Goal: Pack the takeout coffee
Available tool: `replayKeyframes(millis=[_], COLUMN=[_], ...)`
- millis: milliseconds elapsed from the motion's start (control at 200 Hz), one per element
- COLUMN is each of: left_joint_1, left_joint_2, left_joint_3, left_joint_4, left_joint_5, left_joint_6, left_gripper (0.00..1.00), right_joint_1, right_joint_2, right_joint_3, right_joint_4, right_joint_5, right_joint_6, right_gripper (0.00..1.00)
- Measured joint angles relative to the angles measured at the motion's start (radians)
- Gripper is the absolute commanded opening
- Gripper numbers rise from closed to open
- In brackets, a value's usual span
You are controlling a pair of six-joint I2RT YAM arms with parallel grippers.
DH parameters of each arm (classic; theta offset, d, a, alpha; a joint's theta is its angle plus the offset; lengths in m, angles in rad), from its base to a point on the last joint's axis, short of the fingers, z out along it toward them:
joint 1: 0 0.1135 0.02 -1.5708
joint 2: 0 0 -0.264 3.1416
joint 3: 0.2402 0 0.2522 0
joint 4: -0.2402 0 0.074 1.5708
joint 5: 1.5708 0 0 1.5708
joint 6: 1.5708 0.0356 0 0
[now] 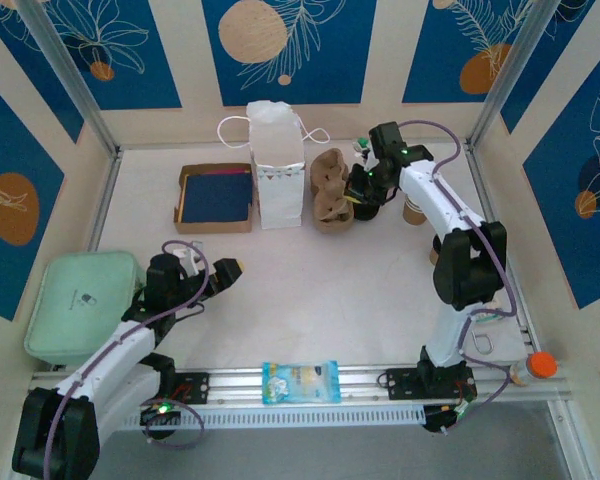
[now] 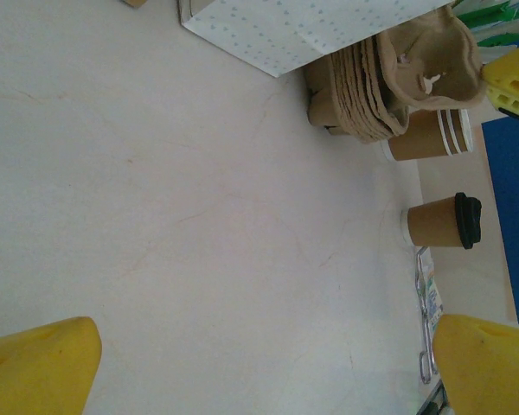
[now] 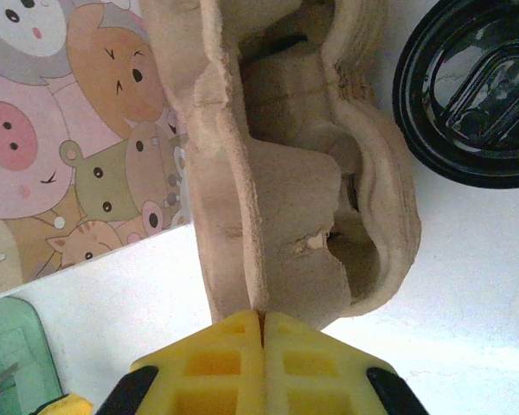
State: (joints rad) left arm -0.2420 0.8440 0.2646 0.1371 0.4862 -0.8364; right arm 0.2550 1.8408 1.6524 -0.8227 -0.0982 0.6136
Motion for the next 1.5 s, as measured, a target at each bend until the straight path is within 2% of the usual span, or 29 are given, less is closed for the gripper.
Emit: replayKeyframes(millis=[725,1201,1501], left_joint_1=[0.000,0.000,0.000], left_joint_2=[-0.019,-0.019,-0.006], left_joint_3=[0.000,0.000,0.004], left_joint_4=[-0.008,-0.009,-0.007], left_joint_5=[0.000,0.000,0.000], left_joint_6=[0.000,0.000,-0.001], left_gripper=[0.98,0.98,0.98], right_joint_1=[-0.058,-0.077,-0.155], right_joint_2=[-0.182,-0.189,-0.197], right_joint_3=[-0.190,-0.288,-0.380], right_joint_4=[0.081,0.163,0.179], right_joint_5=[-0.153,-0.300,-0.332], right_joint_6=[-0.004,-0.017,-0.039], right_gripper=[0.00,0.01,0.01])
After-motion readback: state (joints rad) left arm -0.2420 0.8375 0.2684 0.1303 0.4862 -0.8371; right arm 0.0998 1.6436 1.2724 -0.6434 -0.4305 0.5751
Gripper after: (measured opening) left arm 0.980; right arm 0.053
